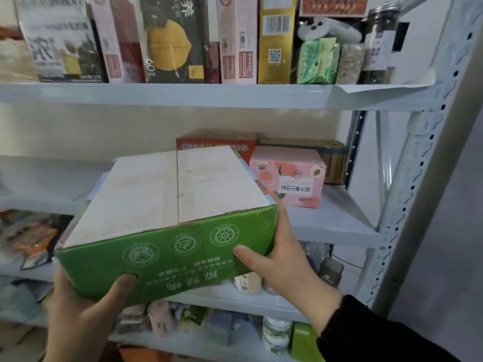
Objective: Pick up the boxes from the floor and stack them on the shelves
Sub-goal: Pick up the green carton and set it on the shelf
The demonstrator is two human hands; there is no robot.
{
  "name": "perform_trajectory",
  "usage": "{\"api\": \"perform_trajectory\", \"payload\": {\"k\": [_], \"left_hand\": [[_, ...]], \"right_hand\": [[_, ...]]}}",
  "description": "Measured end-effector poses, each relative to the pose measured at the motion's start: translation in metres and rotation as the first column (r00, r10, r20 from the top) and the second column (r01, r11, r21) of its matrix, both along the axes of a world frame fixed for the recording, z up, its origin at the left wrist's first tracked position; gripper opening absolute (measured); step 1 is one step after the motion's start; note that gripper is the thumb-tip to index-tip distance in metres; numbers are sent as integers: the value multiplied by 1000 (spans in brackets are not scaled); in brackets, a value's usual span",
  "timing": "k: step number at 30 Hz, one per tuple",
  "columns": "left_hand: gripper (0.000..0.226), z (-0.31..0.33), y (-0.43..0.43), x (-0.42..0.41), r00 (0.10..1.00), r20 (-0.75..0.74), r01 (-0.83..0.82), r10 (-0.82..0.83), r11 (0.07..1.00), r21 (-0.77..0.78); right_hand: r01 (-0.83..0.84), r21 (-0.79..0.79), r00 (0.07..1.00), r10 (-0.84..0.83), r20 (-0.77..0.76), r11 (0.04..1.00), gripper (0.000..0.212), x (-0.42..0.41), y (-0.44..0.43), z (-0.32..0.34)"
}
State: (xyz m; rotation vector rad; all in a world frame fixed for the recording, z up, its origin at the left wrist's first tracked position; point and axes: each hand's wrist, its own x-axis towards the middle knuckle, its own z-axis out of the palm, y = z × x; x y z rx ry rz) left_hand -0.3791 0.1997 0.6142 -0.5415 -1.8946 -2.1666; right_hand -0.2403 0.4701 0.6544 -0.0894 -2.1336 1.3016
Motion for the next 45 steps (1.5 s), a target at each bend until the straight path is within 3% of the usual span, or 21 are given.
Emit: {"api": "perform_trajectory", "payload": {"k": [3,7,13,21,26,31,37,41,45], "left_hand": [[82,-1,12,-31,1000,-30,3,-3,1000,22],[93,2,34,-83,994,-57,97,-94,994,45],[71,26,86,-156,961,-115,264,-252,960,95],[91,59,190,-194,874,-253,444,-415,893,71],[99,88,258,-203,811,-306,511,-498,858,-43],[100,113,313,-209,791,-279,486,-545,836,-257],[102,113,352,-219,677,-329,497,-659,738,-456],[103,110,372,-218,674,-269,502,-688,694,-516],[105,101,386,-212,664,-194,539,-722,642,-545]], "right_hand": [[-8,39,1000,7,16,999,96,-33,3,6],[78,47,997,-79,12,996,99,-70,6,14],[226,116,974,-220,-57,967,97,-116,34,53],[419,101,908,-418,-30,903,98,-121,109,85],[555,68,832,-553,-44,829,82,-108,163,98],[601,-75,792,-605,-83,796,68,-116,213,101],[668,-173,725,-685,-67,724,71,-108,246,81],[726,-175,670,-741,-34,665,75,-107,251,80],[800,-111,599,-797,77,590,64,-112,251,78]]}}
